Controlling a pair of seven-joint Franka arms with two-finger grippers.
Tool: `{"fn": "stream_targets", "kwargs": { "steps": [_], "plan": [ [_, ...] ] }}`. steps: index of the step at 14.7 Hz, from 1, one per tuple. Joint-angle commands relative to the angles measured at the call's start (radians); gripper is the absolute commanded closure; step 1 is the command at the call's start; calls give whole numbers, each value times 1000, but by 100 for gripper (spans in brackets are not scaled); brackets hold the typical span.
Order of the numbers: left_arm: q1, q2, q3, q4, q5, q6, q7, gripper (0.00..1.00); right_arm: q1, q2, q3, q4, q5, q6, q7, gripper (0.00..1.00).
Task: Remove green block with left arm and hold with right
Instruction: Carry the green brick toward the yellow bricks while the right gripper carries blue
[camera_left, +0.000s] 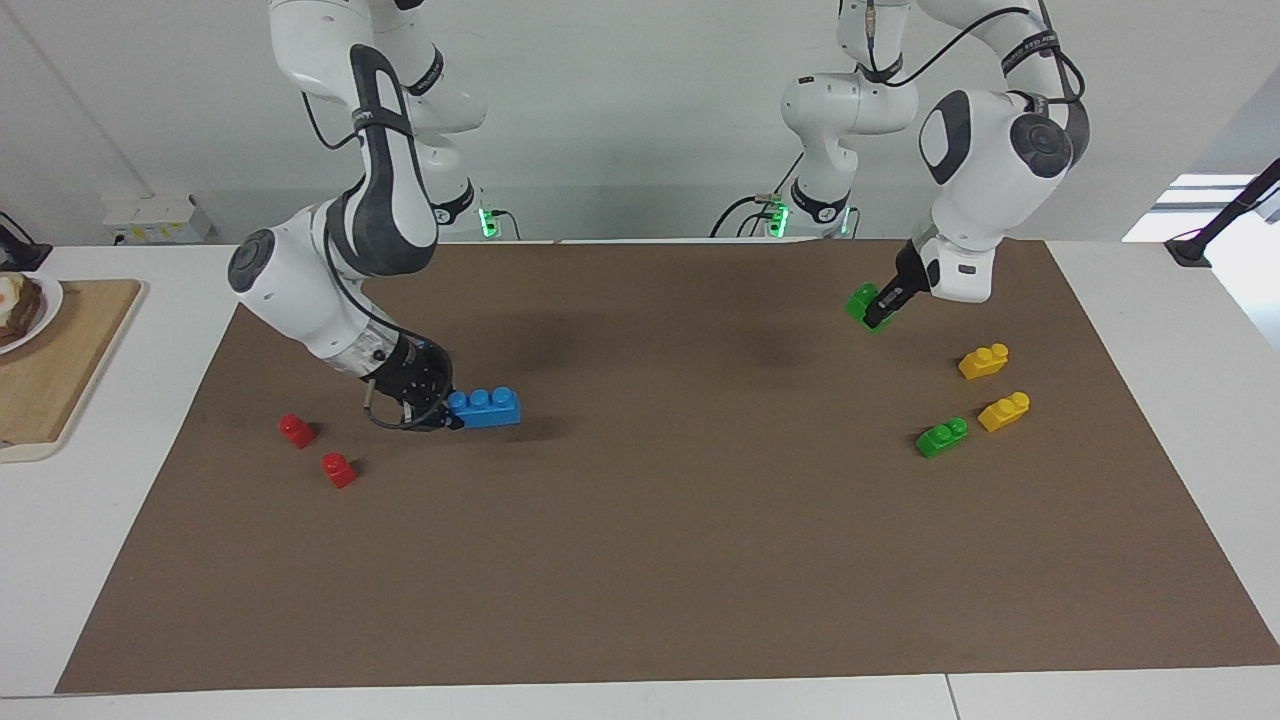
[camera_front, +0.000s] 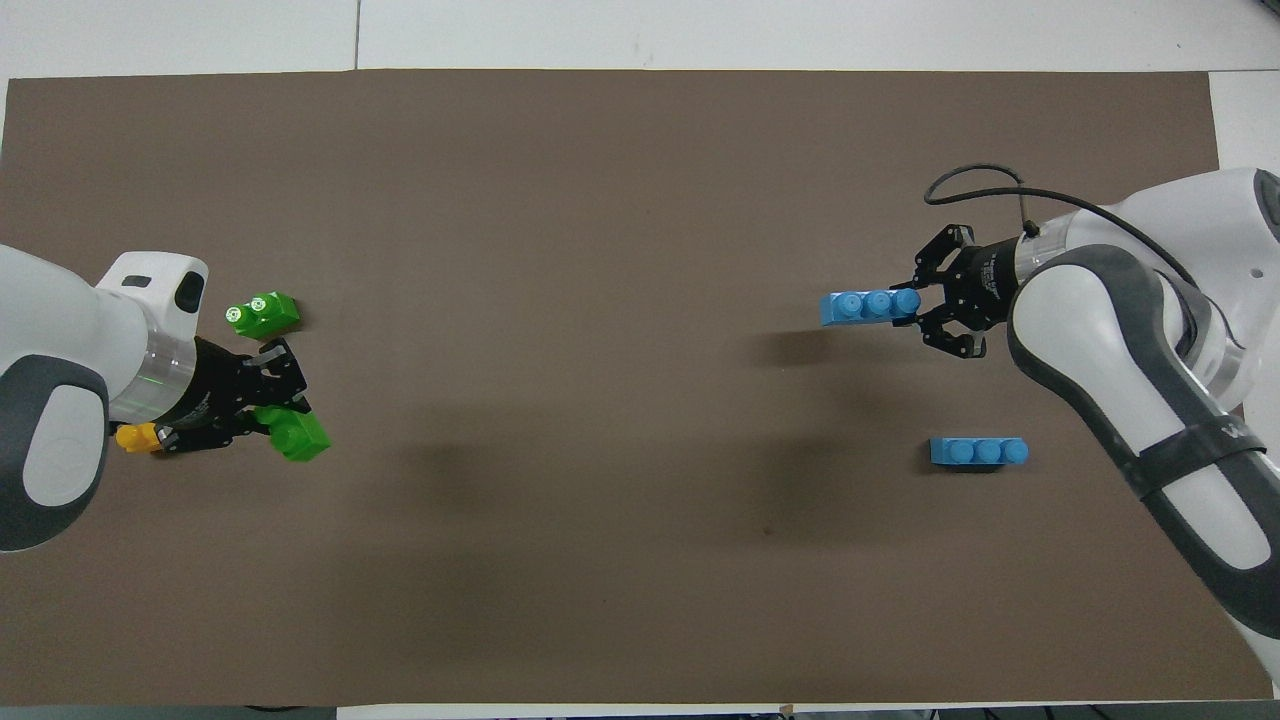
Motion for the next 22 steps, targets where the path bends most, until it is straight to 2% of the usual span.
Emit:
{"fn": "stream_targets", "kwargs": {
  "steps": [1, 4, 7, 9, 12, 14, 20, 22],
  "plan": [
    [30, -32, -10, -26, 2, -14, 184, 99, -81, -41, 14, -88, 7, 0, -107, 100],
    [30, -14, -10, -23, 96, 9, 293, 100, -161, -42, 14, -148, 7, 45, -184, 100],
    [94, 5, -11, -18, 114, 54, 454, 100, -176, -51, 14, -174, 7, 75, -186, 100],
    [103, 31, -10, -26, 114, 89, 470, 100, -181, -29, 14, -176, 7, 86, -187, 100],
    [115, 104, -11, -96, 114, 231, 499, 100, -185, -1, 16, -176, 7, 116, -213, 100],
    [115, 136, -11, -116, 114, 281, 501, 100, -184, 14, 16, -176, 7, 139, -218, 100],
    [138, 178, -10, -145, 114, 365, 566, 100, -172, 31, 17, -176, 7, 167, -218, 100],
    [140, 189, -10, -162, 116, 391, 583, 93, -166, 31, 17, -176, 7, 168, -218, 97]
  ]
}}
